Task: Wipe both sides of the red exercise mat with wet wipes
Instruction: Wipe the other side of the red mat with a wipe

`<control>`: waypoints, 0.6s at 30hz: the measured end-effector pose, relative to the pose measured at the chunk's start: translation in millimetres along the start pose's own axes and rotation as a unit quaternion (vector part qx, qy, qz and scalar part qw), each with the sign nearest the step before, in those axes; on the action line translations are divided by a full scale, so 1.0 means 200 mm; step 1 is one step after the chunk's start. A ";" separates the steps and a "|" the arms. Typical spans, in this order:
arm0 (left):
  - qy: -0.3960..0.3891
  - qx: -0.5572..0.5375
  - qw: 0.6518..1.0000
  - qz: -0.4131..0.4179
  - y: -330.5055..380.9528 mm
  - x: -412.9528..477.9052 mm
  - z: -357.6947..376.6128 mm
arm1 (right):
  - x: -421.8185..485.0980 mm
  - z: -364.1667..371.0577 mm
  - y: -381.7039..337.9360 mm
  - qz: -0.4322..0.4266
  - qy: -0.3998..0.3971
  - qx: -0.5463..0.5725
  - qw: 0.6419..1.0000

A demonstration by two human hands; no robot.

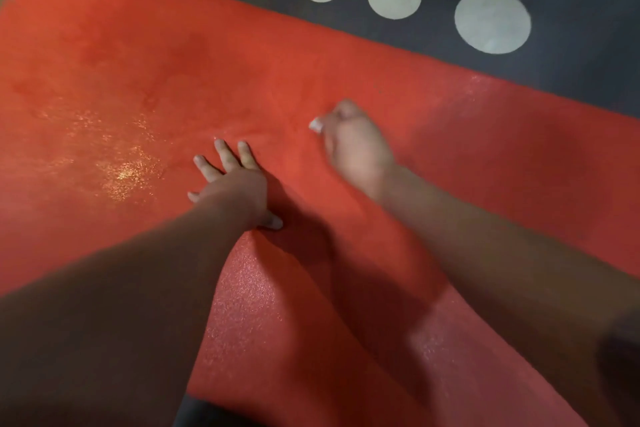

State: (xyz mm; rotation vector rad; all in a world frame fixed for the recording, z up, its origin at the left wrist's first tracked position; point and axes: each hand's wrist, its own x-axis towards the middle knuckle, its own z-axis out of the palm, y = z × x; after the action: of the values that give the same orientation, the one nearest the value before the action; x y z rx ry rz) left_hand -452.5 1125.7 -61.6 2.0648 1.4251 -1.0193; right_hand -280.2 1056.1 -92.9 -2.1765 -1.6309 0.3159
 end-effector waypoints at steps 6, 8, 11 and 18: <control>-0.010 -0.020 1.000 -0.013 0.00 0.00 -0.01 | 0.06 -0.03 0.04 -0.171 -0.070 -0.009 0.983; -0.014 -0.022 1.000 -0.010 0.00 0.01 -0.01 | 0.24 -0.08 0.23 -0.040 0.018 -0.037 0.998; -0.013 -0.024 1.000 -0.008 -0.01 0.00 -0.01 | 0.37 -0.09 0.36 0.108 0.097 -0.075 0.987; -0.014 -0.025 1.000 -0.014 -0.02 0.01 -0.01 | 0.07 0.00 -0.06 -0.220 -0.080 -0.004 0.972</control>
State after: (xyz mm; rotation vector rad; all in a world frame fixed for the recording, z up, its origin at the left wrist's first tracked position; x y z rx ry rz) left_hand -455.1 1129.5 -62.5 1.9934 1.4537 -1.0099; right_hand -286.0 1071.7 -86.5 -1.7626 -2.1462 0.3569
